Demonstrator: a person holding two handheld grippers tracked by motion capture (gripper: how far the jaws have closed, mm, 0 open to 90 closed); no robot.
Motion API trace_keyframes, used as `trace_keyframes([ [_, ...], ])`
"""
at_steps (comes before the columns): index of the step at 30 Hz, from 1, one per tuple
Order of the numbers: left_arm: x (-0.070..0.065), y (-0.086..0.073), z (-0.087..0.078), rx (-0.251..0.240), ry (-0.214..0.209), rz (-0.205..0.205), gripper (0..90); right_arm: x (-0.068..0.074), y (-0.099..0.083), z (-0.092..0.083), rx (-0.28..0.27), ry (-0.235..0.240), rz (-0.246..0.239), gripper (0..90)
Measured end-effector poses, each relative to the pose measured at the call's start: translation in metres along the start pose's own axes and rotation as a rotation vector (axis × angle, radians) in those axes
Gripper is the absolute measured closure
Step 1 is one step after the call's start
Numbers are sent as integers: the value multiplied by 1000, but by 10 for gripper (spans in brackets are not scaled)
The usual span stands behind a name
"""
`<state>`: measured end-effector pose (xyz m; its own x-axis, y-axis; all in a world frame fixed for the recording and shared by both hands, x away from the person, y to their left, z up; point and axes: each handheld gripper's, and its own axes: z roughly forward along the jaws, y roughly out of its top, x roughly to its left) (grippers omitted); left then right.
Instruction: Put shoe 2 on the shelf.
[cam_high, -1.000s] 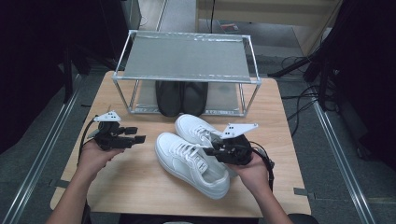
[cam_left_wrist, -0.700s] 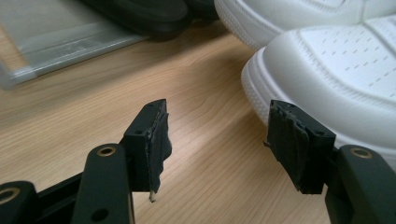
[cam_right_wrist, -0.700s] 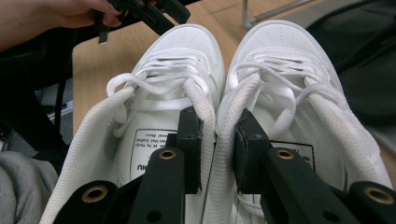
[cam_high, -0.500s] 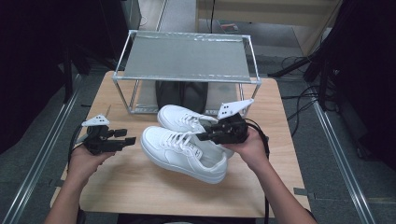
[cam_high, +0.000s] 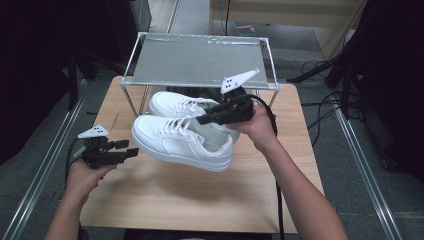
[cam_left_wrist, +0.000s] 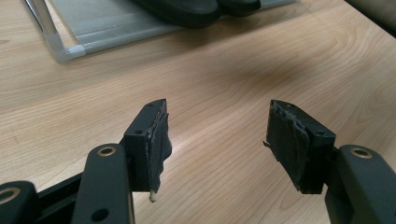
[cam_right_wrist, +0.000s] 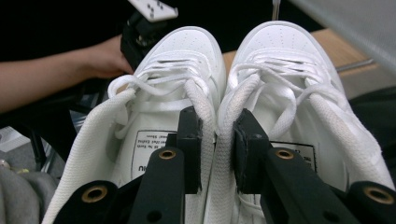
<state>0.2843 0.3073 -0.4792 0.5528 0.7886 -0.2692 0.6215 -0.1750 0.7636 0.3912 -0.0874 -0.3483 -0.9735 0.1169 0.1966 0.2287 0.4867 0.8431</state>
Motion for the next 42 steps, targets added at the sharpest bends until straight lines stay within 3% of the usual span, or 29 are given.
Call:
trace_keyframes([
  [6,0,-3,-3,-4,6,-12,391,3,36,-5,-43,14,-23,768],
  [10,0,-4,-5,-11,8,-14,392,4,63,-10,-45,-26,-27,766],
  [13,-2,-2,-7,-34,-5,11,392,3,79,-10,-28,-74,-57,768],
  [19,-8,-2,-2,-9,-14,56,390,-14,95,-10,-43,-192,11,771],
  [25,-8,-2,-1,-10,-23,57,389,-29,105,-16,-69,-366,77,770],
  [32,-11,-1,1,-4,-36,73,388,-59,116,-13,-87,-575,211,771],
  [35,-12,0,2,-10,-18,84,389,-71,122,-8,-70,-646,246,772],
  [42,-13,1,3,-14,-30,87,391,-96,135,-2,-75,-801,367,770],
])
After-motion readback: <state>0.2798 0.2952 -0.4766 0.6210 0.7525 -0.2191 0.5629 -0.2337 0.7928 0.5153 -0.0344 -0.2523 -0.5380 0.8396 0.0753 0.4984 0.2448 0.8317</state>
